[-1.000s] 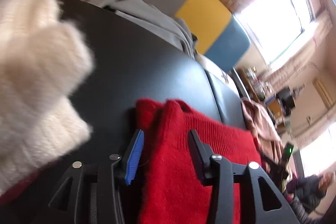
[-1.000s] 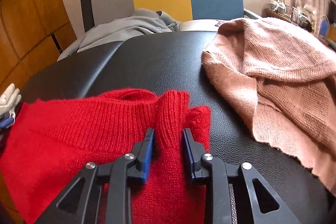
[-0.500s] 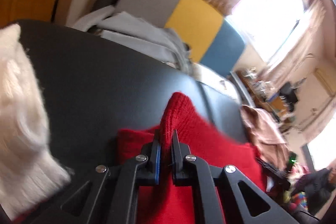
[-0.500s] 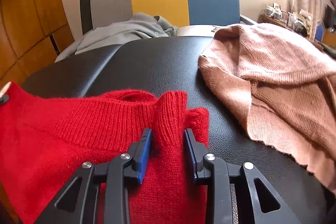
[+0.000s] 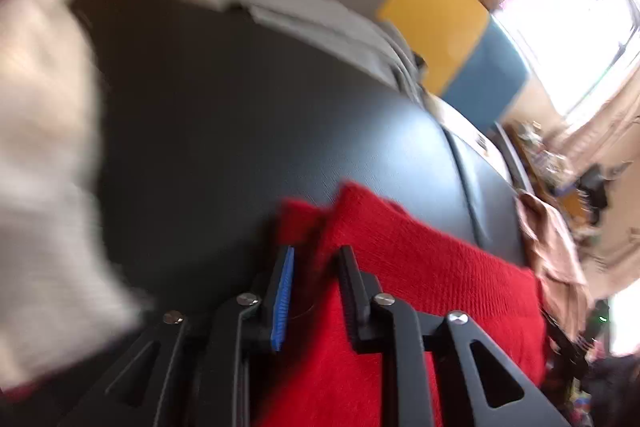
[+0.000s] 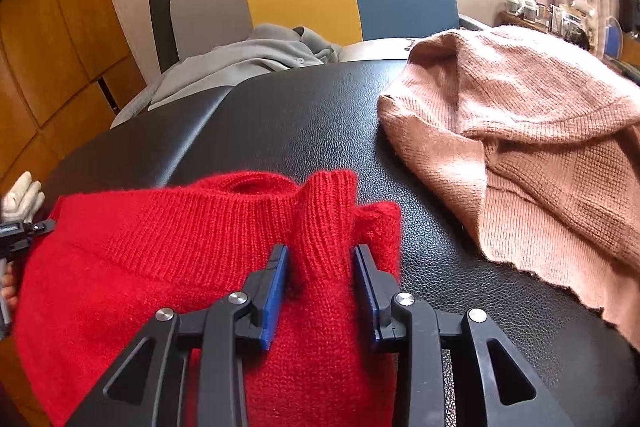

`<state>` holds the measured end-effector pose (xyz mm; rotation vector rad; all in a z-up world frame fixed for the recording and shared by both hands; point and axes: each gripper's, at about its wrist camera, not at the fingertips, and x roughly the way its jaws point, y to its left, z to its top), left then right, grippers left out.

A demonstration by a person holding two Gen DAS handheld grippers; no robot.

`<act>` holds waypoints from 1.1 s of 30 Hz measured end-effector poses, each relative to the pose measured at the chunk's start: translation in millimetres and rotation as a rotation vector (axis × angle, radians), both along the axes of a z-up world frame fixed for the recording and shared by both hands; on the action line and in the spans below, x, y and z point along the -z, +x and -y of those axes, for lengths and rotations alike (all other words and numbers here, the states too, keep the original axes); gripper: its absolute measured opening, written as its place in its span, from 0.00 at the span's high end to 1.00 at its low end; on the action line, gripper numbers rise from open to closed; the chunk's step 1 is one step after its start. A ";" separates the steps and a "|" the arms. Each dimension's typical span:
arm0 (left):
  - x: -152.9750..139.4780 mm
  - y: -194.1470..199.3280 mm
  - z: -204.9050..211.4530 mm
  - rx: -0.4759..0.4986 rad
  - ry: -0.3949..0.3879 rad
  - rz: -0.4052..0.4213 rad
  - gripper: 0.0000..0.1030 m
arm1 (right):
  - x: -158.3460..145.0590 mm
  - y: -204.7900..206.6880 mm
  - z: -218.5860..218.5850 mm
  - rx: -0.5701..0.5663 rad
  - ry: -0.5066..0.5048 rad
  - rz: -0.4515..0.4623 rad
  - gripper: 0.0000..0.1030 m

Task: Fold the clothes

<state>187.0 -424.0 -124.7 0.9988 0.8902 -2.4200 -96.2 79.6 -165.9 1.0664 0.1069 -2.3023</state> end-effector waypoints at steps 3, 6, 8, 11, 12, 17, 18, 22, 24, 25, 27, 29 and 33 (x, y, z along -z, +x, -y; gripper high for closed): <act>-34.4 19.6 -21.2 -0.025 -0.094 -0.083 0.70 | 0.4 -0.7 -1.6 0.000 -0.012 0.005 0.67; -41.2 2.7 -76.6 0.163 -0.070 -0.149 0.64 | 0.7 -2.0 -3.6 0.000 -0.029 0.013 0.65; -29.5 -24.4 -122.7 0.314 -0.080 -0.114 0.64 | 0.6 -4.4 -6.3 -0.002 -0.059 0.032 0.61; -1.6 -42.1 -167.8 0.437 -0.072 -0.007 0.64 | -6.2 -7.4 -21.1 -0.043 -0.165 0.110 0.37; 7.5 -42.4 -179.6 0.459 -0.080 0.026 0.64 | -12.8 -5.4 -32.4 -0.054 -0.211 0.131 0.35; 0.0 -33.9 -172.9 0.434 -0.037 0.024 0.59 | -35.2 20.9 -118.3 -0.207 -0.495 0.236 0.11; -6.0 -34.6 -174.6 0.434 -0.030 0.022 0.56 | -32.8 28.2 -131.3 -0.236 -0.499 0.260 0.11; -28.3 -50.6 -211.3 0.543 -0.076 -0.001 0.48 | -19.4 60.6 -154.5 -0.361 -0.485 0.339 0.10; -32.0 -68.5 -243.2 0.648 -0.106 -0.002 0.47 | -15.2 74.4 -152.3 -0.428 -0.471 0.358 0.10; -34.2 -80.6 -254.9 0.683 -0.125 0.005 0.47 | -12.9 76.3 -147.9 -0.448 -0.459 0.362 0.10; -36.6 -98.5 -284.4 0.751 -0.165 0.017 0.47 | -7.4 71.6 -139.6 -0.468 -0.422 0.370 0.10; -40.7 -118.2 -312.2 0.817 -0.207 0.000 0.47 | -2.5 67.0 -137.4 -0.460 -0.399 0.370 0.10; -37.3 -141.5 -337.2 0.888 -0.280 0.022 0.47 | 2.9 58.7 -142.6 -0.479 -0.438 0.412 0.09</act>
